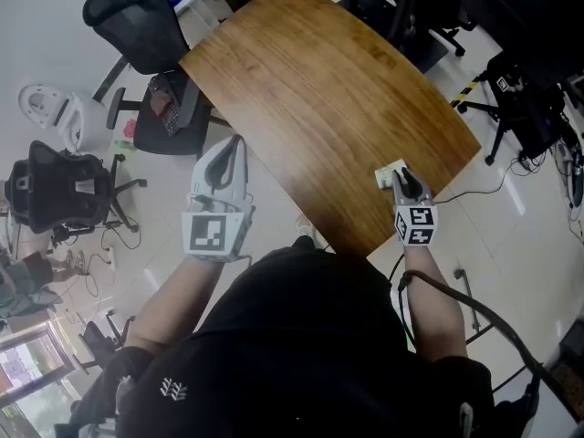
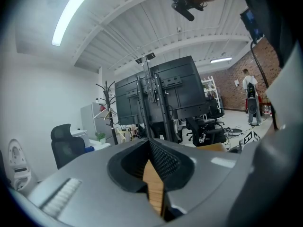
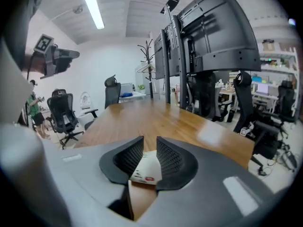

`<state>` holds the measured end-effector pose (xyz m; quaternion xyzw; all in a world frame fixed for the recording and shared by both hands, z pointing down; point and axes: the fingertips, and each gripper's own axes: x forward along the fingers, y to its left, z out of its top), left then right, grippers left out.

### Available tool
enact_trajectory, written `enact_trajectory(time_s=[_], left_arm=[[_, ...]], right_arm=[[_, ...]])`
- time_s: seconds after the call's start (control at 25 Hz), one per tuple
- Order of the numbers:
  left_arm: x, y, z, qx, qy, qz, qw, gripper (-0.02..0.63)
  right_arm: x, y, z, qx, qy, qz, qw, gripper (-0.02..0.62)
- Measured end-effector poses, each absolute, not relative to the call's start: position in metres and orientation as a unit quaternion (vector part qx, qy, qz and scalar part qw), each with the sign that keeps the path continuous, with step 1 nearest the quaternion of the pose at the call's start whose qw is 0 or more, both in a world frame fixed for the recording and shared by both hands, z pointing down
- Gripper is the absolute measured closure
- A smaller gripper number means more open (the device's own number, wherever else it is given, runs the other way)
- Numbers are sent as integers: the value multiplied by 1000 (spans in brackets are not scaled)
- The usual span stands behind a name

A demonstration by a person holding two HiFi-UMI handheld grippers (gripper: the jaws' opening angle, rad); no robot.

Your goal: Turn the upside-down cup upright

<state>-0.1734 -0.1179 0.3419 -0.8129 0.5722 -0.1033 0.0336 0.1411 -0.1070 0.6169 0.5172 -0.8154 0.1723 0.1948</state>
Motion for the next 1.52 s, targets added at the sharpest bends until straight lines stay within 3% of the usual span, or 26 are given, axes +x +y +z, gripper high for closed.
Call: enact_trajectory(time_s=[0.16, 0.24, 0.44, 0.76, 0.84, 1.24, 1.52], left_arm=[[-166, -121, 342, -816, 570, -97, 31, 606], [-162, -122, 344, -819, 564, -98, 34, 606], [-152, -123, 343, -825, 555, -99, 37, 606], [-151, -123, 339, -825, 556, -95, 40, 606], [-152, -124, 339, -825, 556, -94, 40, 606], [-147, -125, 342, -830, 550, -89, 37, 606], [-150, -126, 343, -829, 551, -90, 32, 606]], right_arm=[[166, -109, 622, 520, -802, 215, 199, 358], [166, -111, 629, 514, -799, 253, 183, 336], [148, -114, 649, 481, -795, 306, 209, 346], [132, -114, 627, 460, -820, 220, 261, 490], [126, -115, 619, 450, -827, 182, 286, 572], [101, -97, 629, 355, -829, 129, 412, 571], [84, -93, 621, 344, -848, 132, 381, 495]])
